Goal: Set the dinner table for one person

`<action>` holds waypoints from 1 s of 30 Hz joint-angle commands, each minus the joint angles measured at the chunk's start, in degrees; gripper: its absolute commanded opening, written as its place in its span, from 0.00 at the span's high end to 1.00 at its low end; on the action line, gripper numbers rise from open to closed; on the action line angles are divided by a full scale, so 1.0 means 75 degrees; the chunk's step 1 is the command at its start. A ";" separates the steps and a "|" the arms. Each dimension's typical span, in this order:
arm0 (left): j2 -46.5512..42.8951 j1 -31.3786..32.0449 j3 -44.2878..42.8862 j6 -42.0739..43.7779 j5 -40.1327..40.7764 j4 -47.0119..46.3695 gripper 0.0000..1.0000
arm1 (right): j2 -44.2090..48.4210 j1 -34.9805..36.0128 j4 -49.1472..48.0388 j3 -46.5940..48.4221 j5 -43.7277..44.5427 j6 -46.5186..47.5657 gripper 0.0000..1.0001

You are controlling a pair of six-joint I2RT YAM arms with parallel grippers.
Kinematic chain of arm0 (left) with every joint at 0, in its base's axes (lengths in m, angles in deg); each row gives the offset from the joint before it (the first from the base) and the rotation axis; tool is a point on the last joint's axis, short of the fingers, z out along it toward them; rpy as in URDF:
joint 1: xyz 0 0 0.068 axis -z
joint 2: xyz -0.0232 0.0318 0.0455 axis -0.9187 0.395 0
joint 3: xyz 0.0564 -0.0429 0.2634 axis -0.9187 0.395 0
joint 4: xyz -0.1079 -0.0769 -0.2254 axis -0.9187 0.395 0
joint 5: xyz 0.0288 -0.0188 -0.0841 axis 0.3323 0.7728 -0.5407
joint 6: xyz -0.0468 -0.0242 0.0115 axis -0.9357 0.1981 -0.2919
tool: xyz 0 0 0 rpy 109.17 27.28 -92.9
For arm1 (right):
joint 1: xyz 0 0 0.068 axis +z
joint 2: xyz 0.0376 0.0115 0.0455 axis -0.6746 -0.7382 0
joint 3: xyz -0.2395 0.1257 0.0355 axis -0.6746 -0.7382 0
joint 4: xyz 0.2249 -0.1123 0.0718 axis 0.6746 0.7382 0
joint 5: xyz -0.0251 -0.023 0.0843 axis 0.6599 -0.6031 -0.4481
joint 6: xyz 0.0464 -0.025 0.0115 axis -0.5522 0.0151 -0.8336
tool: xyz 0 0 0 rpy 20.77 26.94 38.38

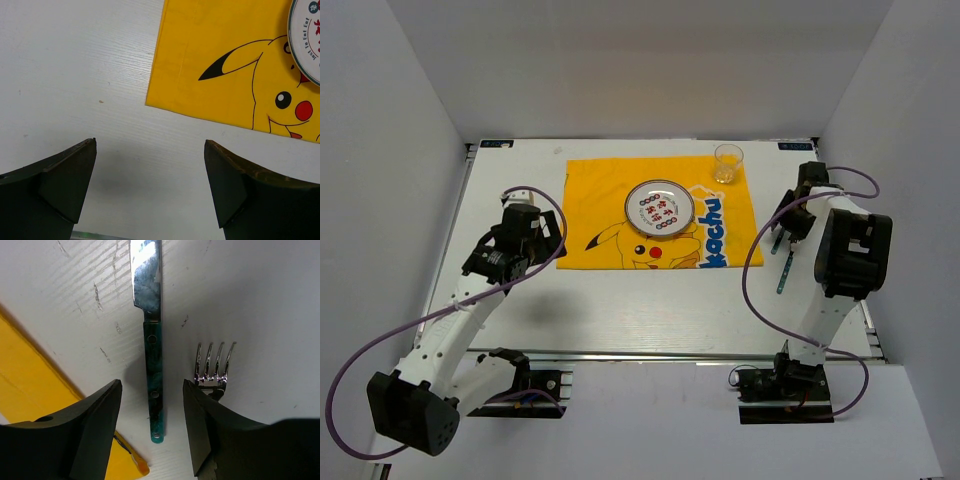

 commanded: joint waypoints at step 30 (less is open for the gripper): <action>-0.0075 0.0024 0.0024 0.0015 -0.0024 -0.0081 0.02 | 0.0954 0.0473 0.0007 -0.0516 0.0167 0.0001 1.00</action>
